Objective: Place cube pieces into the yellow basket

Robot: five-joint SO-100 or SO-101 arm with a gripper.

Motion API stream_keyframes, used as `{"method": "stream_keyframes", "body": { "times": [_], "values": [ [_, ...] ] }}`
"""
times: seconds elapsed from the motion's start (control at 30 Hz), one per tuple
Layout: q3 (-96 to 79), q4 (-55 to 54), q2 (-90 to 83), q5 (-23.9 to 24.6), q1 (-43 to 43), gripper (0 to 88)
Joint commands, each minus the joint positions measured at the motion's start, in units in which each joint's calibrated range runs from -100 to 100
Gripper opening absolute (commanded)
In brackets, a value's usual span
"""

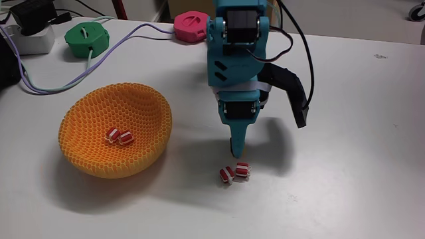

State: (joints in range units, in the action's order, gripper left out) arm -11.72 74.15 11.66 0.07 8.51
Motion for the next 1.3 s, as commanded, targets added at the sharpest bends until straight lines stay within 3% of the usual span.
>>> {"method": "stream_keyframes", "body": {
  "times": [0.0,0.3,0.47,0.6,0.77,0.93,1.0,1.1,1.27],
  "values": [
    [0.8,-1.0,0.3,0.0,-0.2,22.2],
    [2.4,-2.5,3.0,0.0,0.9,19.4],
    [2.4,-4.4,3.4,-1.8,0.7,0.5],
    [6.7,0.5,0.7,-2.1,-1.3,0.0],
    [26.5,16.5,-10.0,-6.6,-13.1,0.0],
    [29.1,14.2,-12.8,-13.4,-29.1,0.0],
    [21.2,8.3,-12.6,-14.3,-33.5,3.1],
    [13.8,3.3,-12.1,-13.9,-37.1,16.2],
    [19.0,10.6,-11.8,-11.1,-36.7,34.3]
  ]
}}
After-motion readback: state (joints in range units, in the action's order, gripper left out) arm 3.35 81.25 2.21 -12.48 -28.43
